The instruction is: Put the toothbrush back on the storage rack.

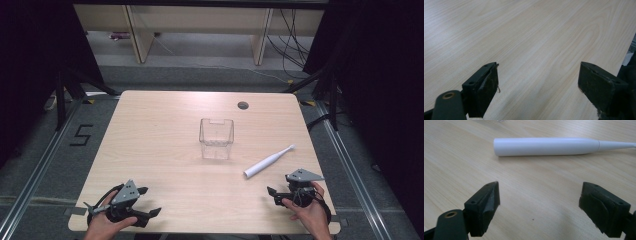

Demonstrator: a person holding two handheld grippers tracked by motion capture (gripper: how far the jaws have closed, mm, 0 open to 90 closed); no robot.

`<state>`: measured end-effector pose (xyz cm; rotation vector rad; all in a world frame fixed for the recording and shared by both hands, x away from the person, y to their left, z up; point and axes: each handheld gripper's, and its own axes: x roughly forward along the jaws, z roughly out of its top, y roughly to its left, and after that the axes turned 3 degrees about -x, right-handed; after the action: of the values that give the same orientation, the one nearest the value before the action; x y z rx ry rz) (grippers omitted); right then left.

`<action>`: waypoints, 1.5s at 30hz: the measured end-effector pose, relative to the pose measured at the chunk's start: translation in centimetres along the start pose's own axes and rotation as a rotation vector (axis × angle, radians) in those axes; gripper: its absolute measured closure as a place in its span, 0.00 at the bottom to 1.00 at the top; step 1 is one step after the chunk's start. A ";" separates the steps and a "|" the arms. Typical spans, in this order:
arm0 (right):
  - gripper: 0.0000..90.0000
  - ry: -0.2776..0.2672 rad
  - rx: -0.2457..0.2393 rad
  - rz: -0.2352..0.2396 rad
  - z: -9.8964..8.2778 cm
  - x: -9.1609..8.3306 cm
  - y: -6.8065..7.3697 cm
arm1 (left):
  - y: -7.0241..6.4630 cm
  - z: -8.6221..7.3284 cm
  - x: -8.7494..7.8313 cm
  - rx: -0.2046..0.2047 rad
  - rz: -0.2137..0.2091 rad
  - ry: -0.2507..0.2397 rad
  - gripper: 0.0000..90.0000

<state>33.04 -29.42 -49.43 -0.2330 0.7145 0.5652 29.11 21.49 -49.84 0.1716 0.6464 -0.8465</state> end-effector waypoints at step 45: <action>0.62 -0.051 -0.111 0.006 2.9 0.3 1.1 | 0.0 -0.2 0.0 0.013 0.007 0.019 0.18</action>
<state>34.21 -27.27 -47.54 -0.3184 0.6358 0.6154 29.06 21.59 -49.95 0.1939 0.6581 -0.8433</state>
